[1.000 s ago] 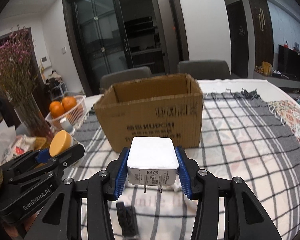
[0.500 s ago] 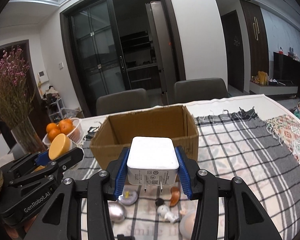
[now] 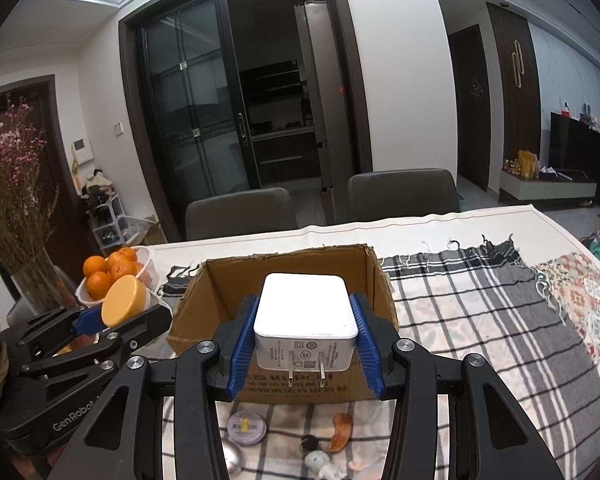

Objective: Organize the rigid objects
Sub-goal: 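Lift and carry the charger with the right gripper while the left gripper carries the jar over the box, then open the right gripper to drop the charger while the left gripper drops the jar into the box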

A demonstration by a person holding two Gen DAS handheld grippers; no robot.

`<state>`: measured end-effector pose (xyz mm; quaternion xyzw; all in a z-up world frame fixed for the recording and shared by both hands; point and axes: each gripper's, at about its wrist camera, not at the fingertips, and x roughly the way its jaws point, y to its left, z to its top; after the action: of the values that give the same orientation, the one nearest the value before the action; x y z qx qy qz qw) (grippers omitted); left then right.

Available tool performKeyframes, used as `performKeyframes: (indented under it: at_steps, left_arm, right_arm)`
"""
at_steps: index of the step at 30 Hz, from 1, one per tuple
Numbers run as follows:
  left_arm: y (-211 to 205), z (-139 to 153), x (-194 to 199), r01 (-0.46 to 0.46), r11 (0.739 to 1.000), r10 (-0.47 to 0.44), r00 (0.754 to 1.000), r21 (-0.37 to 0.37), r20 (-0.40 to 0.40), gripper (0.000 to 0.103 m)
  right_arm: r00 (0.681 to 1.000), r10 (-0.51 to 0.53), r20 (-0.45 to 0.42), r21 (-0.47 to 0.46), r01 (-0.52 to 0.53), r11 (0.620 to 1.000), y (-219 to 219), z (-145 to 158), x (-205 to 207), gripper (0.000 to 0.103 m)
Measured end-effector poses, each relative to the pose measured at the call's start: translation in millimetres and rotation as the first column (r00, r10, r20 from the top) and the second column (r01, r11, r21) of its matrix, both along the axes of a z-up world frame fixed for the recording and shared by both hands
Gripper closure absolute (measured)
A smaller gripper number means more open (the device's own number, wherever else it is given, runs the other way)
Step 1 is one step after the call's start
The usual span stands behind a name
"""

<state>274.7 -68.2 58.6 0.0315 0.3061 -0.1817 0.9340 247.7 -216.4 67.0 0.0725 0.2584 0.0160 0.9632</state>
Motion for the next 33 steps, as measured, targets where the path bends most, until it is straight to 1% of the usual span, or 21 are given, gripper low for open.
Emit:
performKeyframes:
  at_steps: [7, 10, 15, 18, 23, 26, 29, 33]
  left_arm:
    - [-7, -2, 33, 0.007, 1.0, -0.005, 0.998, 0.022, -0.07, 0.063]
    - [-8, -4, 48, 0.019, 1.0, -0.018, 0.992, 0.004, -0.121, 0.063]
    - [-14, -7, 66, 0.015, 1.0, -0.011, 0.986, 0.02, -0.166, 0.063]
    - [-18, -13, 81, 0.02, 0.999, -0.011, 0.977, 0.041, -0.215, 0.063]
    - [-27, -25, 105, 0.041, 0.998, -0.022, 0.95, 0.055, -0.311, 0.063]
    - [-33, -33, 116, 0.056, 0.995, -0.025, 0.934, 0.078, -0.357, 0.063]
    - [-38, -45, 127, 0.071, 0.991, -0.018, 0.912, 0.115, -0.409, 0.063]
    - [-41, -58, 135, 0.08, 0.987, -0.007, 0.886, 0.139, -0.463, 0.063]
  right_arm:
    - [0.996, 0.03, -0.081, -0.012, -0.031, 0.999, -4, 0, 35, 0.056]
    - [0.991, 0.037, -0.129, -0.015, -0.039, 0.999, -6, -2, 51, 0.056]
    - [0.974, 0.061, -0.22, -0.013, -0.066, 0.998, -9, -10, 77, 0.056]
    - [0.959, 0.073, -0.273, -0.016, -0.08, 0.997, -12, -18, 93, 0.056]
    - [0.926, 0.084, -0.367, 0.003, -0.089, 0.996, -22, -33, 120, 0.056]
    - [0.896, 0.106, -0.431, 0.022, -0.108, 0.994, -25, -44, 135, 0.056]
    - [0.873, 0.107, -0.475, 0.027, -0.108, 0.994, -29, -53, 144, 0.056]
    - [0.852, 0.106, -0.512, 0.016, -0.113, 0.993, -29, -63, 150, 0.056]
